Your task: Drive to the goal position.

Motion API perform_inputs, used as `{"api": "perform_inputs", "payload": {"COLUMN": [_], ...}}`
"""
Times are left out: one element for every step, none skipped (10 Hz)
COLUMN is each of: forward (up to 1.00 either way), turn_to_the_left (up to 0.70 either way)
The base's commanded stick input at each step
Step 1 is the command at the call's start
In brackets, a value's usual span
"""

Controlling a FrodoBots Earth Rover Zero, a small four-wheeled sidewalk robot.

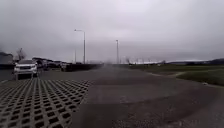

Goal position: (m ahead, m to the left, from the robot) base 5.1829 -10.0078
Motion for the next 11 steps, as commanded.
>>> {"api": "perform_inputs", "payload": {"forward": [0.06, 0.05, 0.05, 0.05, 0.06, 0.05, 0.05, 0.05, 0.05, 0.06, 0.06], "turn_to_the_left": [0.00, 0.00, 0.00, 0.00, 0.00, 0.00, 0.00, 0.00, 0.00, 0.00, 0.00]}}
